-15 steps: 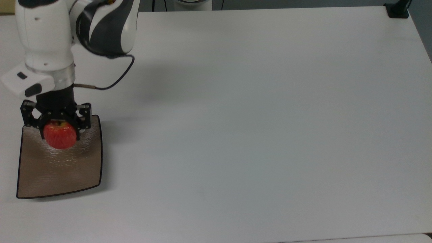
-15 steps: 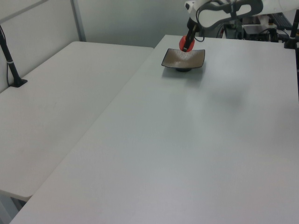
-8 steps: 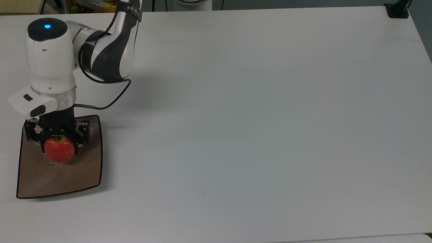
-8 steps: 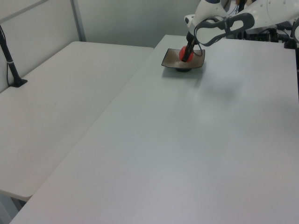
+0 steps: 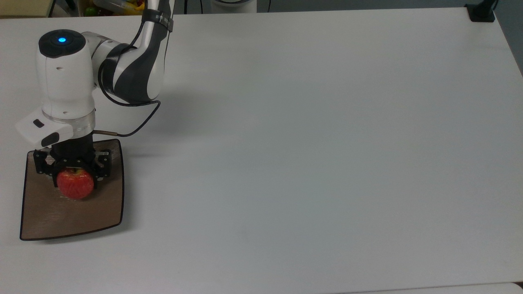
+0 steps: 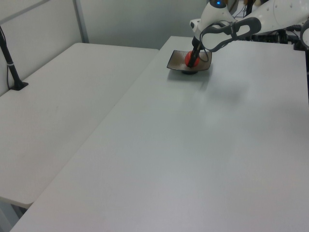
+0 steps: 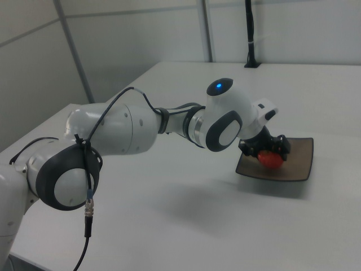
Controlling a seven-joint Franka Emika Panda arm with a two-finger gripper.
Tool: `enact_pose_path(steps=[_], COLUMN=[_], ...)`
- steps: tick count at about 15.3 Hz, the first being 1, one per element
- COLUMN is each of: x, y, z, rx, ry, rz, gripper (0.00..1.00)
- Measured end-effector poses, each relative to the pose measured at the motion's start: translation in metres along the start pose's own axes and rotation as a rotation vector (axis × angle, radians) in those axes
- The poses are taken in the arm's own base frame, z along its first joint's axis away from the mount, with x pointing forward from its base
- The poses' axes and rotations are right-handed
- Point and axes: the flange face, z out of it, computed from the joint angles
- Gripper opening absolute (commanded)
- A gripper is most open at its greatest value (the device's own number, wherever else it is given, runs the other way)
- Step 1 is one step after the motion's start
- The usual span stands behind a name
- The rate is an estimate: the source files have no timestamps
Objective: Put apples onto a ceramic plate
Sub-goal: 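Lower the apple onto the center of the plate, then open the gripper to release the apple and raise it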
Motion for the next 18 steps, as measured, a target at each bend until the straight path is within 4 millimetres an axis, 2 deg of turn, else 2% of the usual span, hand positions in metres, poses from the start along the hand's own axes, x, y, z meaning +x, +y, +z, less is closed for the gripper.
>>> enact_pose_path(steps=[1, 8, 11, 14, 17, 18], x=[0.0, 0.0, 0.004, 0.021, 0.032, 0.034], y=[0.0, -0.003, -0.002, 0.0, -0.002, -0.005], z=[0.001, 0.003, -0.005, -0.043, -0.098, -0.128], rx=[0.0, 0.003, 0.0, -0.008, 0.007, 0.034], ry=[-0.001, -0.003, 0.009, 0.058, 0.089, 0.069], rz=[0.0, -0.002, -0.003, 0.002, 0.055, 0.085], gripper=[1.0, 1.0, 1.0, 1.0, 1.0, 1.0])
